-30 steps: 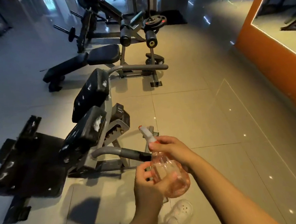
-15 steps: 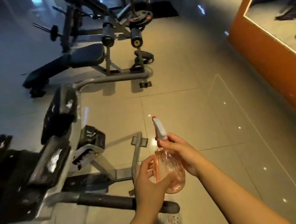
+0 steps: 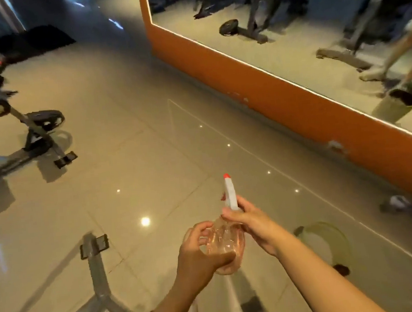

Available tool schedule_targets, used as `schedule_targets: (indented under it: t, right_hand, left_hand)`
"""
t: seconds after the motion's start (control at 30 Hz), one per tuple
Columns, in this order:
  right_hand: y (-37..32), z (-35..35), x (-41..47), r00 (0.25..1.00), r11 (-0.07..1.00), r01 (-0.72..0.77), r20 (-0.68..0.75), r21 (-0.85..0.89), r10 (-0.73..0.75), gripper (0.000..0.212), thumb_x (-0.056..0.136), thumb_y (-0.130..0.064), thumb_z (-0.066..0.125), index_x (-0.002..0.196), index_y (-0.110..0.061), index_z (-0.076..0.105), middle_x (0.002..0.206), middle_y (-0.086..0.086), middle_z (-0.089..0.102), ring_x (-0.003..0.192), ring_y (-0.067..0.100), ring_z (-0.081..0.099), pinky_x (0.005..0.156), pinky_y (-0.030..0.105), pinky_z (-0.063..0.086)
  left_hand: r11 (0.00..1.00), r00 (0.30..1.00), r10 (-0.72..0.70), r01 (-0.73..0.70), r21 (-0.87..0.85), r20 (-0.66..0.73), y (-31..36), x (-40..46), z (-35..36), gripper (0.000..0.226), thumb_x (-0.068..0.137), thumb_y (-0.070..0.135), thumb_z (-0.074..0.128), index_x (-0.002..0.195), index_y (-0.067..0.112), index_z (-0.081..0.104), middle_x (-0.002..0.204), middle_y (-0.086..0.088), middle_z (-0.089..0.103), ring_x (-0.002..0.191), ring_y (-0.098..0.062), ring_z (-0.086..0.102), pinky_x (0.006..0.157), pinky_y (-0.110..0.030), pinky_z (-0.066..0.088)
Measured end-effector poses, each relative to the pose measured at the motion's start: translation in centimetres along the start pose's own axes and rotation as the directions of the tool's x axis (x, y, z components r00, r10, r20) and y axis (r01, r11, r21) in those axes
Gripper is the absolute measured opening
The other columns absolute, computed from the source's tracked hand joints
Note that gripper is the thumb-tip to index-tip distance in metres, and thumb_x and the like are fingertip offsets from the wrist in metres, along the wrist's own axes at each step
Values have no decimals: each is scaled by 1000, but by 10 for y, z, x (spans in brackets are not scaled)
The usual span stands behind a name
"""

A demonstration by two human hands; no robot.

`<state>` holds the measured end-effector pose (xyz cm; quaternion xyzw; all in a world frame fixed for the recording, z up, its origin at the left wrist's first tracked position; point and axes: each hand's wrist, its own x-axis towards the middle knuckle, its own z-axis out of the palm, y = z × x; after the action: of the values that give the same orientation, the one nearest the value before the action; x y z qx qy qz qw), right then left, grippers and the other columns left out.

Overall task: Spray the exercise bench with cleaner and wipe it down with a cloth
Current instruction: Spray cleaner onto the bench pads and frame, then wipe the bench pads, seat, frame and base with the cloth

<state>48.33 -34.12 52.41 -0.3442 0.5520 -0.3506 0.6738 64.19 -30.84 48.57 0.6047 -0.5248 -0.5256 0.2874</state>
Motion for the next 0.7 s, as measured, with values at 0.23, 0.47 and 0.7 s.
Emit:
schedule_targets:
  t: [0.23, 0.47, 0.7]
  right_hand:
    - [28, -129, -82, 959, 995, 95, -270, 3, -91, 44, 74, -42, 69, 108, -17, 56, 83, -2, 59, 69, 0, 62, 66, 15, 49]
    - [47, -197, -112, 872, 999, 24, -488, -29, -35, 22, 93, -34, 62, 86, -14, 58, 70, 0, 51, 64, 9, 54, 62, 21, 51]
    - [54, -236, -106, 670, 987, 32, -730, -157, -137, 21, 90, -29, 67, 75, -25, 51, 72, -9, 55, 69, 9, 57, 63, 19, 48]
  left_hand:
    - [928, 943, 213, -278, 250, 257, 26, -7, 142, 73, 54, 37, 84, 119, 24, 55, 112, 9, 52, 94, 5, 50, 78, -15, 48]
    - [901, 904, 264, -356, 248, 336, 38, -24, 217, 63, 55, 32, 87, 110, 29, 55, 106, 8, 52, 94, 7, 49, 72, -2, 39]
    - [833, 898, 321, -419, 360, 302, 41, -2, 258, 70, 56, 22, 93, 115, 25, 57, 109, 7, 52, 97, -8, 52, 76, -4, 40]
